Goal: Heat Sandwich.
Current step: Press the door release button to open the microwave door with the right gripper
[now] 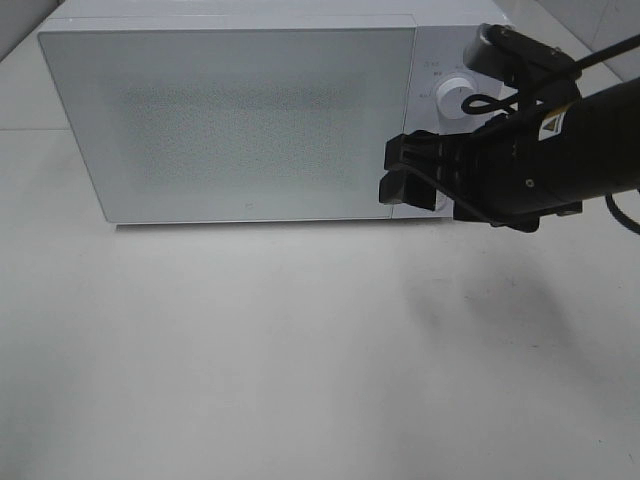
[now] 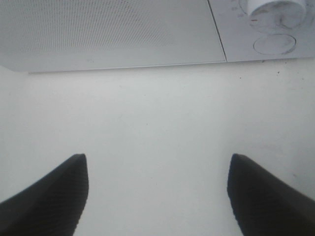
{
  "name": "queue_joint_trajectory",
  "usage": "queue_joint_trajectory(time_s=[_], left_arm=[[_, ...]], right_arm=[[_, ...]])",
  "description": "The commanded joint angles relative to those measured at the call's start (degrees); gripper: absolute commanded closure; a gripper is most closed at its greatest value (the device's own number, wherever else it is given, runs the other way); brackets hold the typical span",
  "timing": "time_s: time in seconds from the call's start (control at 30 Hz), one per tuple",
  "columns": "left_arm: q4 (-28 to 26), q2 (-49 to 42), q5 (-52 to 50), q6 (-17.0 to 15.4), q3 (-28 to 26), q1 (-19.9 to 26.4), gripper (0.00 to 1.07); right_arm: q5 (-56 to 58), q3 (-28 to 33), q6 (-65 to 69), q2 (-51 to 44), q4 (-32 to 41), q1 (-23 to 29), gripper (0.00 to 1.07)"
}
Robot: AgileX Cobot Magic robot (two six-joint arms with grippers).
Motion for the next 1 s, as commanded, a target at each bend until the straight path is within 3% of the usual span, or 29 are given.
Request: queue_joint_trajectory(time_s=[0.03,0.23,0.4,1.0], left_arm=[[-0.7,-1.6,-0.5,-0.2,0.1,0.2,0.05],[-0.7,-1.6,-0.5,-0.2,0.1,0.2,0.05],[-0.7,-1.6,-0.5,-0.2,0.1,0.2,0.05],[-0.7,-1.6,-0.5,-0.2,0.1,0.2,0.05]], right_arm=[[6.0,-3.0,-2.2,-1.1,-6.5,-0.3,0.31],[14.5,-5.4,-2.1,-6.9,-17.0,-0.3,0.31],[21.3,-5.4,-2.1,-12.3,-19.7,-0.3,0.31],[41.0,-5.3,-6.2,-27.6,-21.4,-0.3,0.31]])
